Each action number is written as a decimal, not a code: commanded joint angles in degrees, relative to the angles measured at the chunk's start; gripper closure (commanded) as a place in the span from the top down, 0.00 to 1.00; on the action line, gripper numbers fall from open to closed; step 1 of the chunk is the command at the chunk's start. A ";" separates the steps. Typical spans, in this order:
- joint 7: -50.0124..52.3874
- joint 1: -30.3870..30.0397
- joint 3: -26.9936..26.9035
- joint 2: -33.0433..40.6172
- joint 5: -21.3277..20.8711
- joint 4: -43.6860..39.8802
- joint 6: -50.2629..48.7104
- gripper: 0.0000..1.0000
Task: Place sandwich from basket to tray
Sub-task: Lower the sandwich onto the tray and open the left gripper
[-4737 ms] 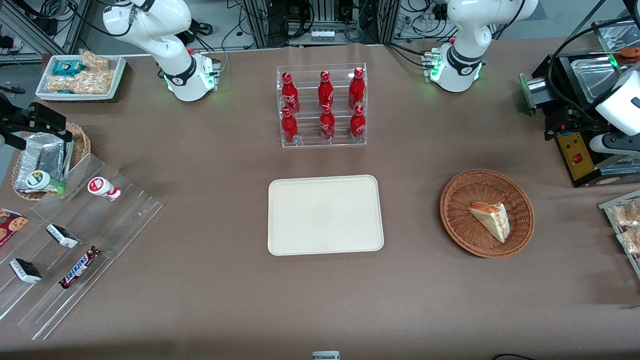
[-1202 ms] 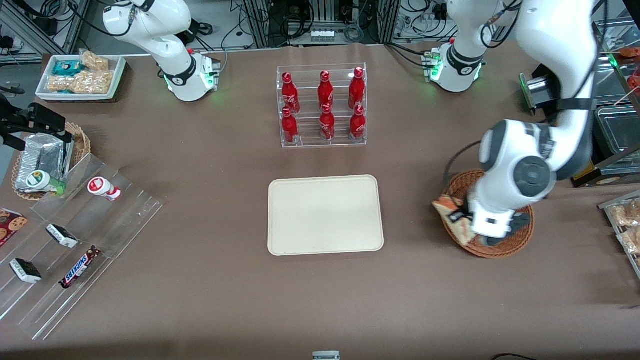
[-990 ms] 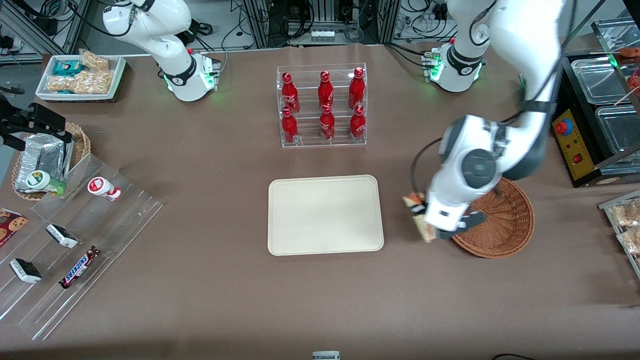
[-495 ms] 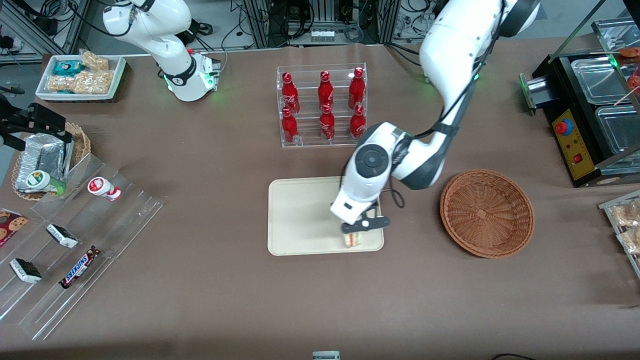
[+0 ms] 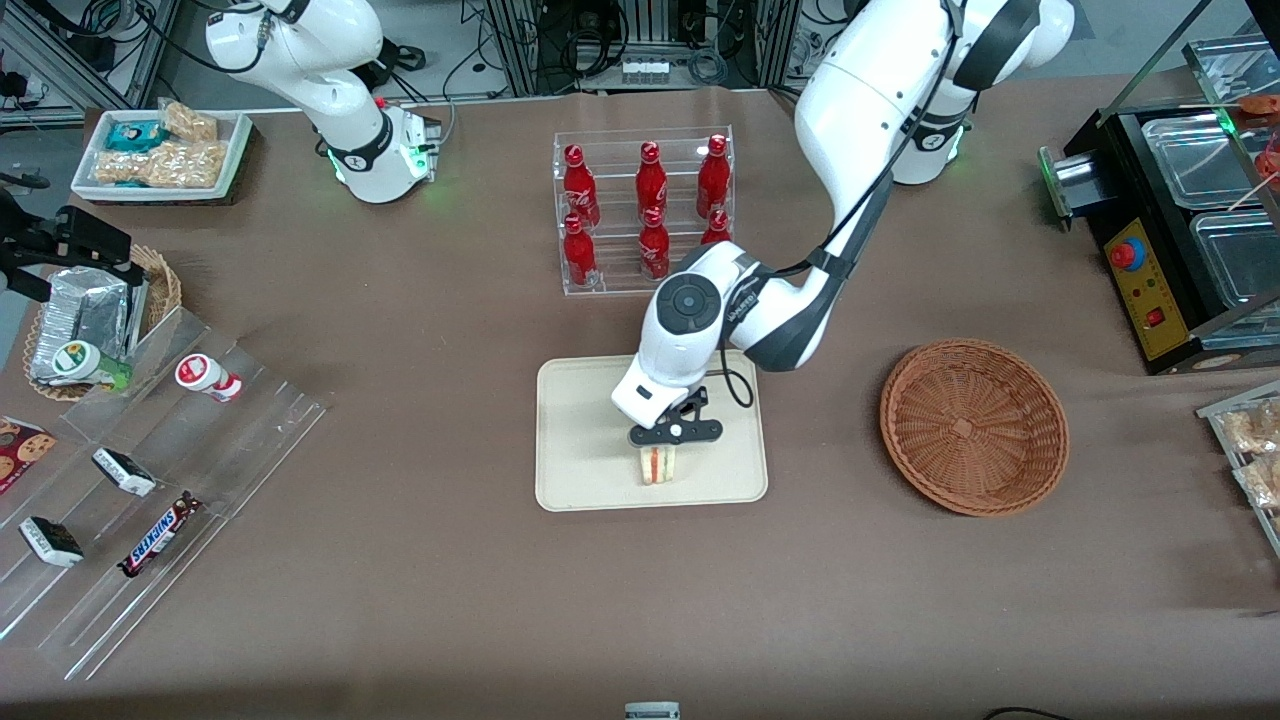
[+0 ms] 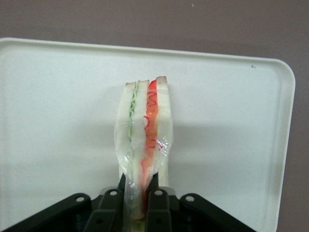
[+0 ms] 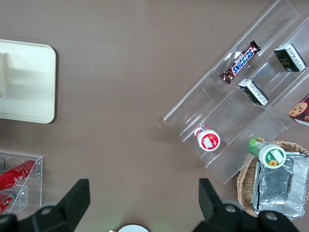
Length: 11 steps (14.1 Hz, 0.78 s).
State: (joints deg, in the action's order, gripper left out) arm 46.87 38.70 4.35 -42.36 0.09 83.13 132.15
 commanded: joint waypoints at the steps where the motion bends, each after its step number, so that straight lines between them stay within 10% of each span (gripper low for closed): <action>1: 1.21 1.46 -0.93 -0.54 2.44 -1.21 0.30 1.00; 11: -0.19 -7.31 -1.45 12.73 1.67 -0.16 -16.38 1.00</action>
State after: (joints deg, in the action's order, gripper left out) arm 48.00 35.03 2.59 -32.24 1.46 80.43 118.96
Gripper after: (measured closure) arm 0.000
